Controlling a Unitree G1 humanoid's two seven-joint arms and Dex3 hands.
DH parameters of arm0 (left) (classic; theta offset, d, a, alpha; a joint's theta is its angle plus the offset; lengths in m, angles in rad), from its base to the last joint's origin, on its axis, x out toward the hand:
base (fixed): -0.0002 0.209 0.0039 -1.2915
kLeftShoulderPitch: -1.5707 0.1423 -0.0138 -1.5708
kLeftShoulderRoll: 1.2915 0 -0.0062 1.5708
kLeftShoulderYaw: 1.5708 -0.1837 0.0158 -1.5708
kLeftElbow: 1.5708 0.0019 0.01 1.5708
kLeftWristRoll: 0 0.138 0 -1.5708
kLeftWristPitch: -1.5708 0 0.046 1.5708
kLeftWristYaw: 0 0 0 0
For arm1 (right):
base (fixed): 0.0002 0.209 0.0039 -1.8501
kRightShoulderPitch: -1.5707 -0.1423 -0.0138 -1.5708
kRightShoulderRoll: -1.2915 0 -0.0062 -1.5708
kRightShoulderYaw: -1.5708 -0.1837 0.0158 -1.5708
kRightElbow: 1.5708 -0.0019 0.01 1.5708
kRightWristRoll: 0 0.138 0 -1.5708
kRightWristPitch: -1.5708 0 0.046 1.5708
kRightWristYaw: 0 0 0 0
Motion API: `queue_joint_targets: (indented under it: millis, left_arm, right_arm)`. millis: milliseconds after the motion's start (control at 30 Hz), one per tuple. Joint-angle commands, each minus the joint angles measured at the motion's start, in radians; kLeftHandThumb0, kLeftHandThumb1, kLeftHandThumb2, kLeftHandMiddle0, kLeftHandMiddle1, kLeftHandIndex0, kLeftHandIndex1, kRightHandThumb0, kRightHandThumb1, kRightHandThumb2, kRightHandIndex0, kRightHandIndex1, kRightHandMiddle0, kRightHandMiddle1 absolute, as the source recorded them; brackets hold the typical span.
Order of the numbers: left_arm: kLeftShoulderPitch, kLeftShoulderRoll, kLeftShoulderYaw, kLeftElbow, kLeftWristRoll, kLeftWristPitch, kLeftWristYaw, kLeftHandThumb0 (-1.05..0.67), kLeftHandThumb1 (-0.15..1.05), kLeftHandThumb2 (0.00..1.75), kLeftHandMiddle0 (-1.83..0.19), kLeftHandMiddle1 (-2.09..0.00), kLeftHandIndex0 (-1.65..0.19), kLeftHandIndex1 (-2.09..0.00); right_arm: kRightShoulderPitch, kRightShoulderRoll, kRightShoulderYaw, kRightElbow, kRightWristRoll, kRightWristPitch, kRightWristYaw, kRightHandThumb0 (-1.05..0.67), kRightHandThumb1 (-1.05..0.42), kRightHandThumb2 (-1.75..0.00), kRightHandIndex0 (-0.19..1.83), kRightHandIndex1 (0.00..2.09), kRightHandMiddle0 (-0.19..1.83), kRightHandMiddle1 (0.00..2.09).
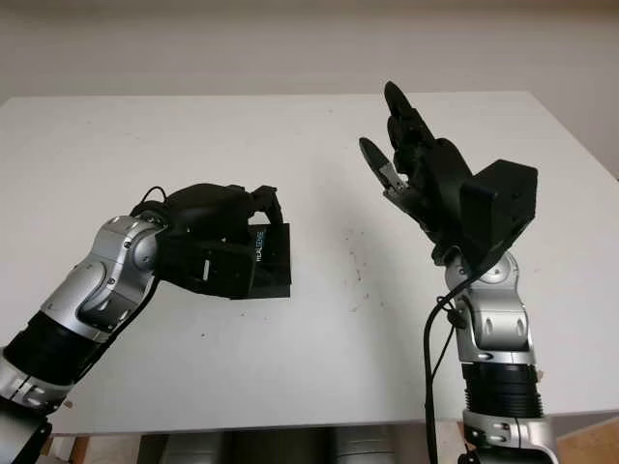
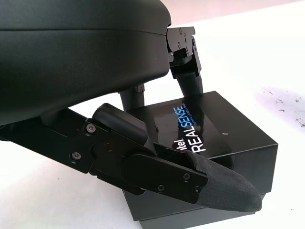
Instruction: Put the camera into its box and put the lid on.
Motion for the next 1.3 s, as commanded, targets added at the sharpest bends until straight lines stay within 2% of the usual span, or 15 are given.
queue_joint_targets:
  millis: [0,467,933,1067,1267]
  left_arm:
    - [0.021,-0.003,0.0,-0.023,-0.008,-0.006,-0.003,-0.29,1.05,0.22,-0.57,-2.09,-0.01,-2.07]
    - [0.036,-0.002,-0.001,-0.021,-0.011,-0.01,0.002,-0.26,1.05,0.28,-0.8,-2.09,-0.27,-2.09]
    - [0.061,0.003,-0.011,-0.03,0.009,-0.032,0.041,-0.29,1.05,0.27,-0.81,-2.09,-0.15,-2.09]
    - [0.076,0.005,-0.014,-0.036,0.026,-0.047,0.066,-0.31,1.05,0.25,-0.79,-2.09,0.0,-2.09]
    - [0.11,0.0,-0.002,-0.064,0.019,-0.048,0.079,-0.29,1.05,0.27,-0.74,-2.09,0.02,-2.09]
  right_arm:
    - [-0.009,-0.005,-0.006,0.003,0.002,-0.004,0.0,-0.56,-1.05,-0.31,-0.11,0.05,-0.03,0.05]
    - [-0.007,-0.005,-0.008,0.011,0.0,-0.014,0.003,-0.57,-1.05,-0.3,-0.11,0.05,-0.03,0.05]
    - [-0.009,-0.006,-0.01,0.007,0.003,-0.008,0.004,-0.55,-1.05,-0.31,-0.11,0.05,-0.03,0.05]
    - [-0.01,-0.006,-0.013,0.006,0.013,-0.002,0.008,-0.55,-1.05,-0.31,-0.12,0.05,-0.03,0.06]
    - [-0.011,-0.01,-0.008,0.001,0.002,0.002,0.001,-0.56,-1.05,-0.31,-0.11,0.05,-0.02,0.06]
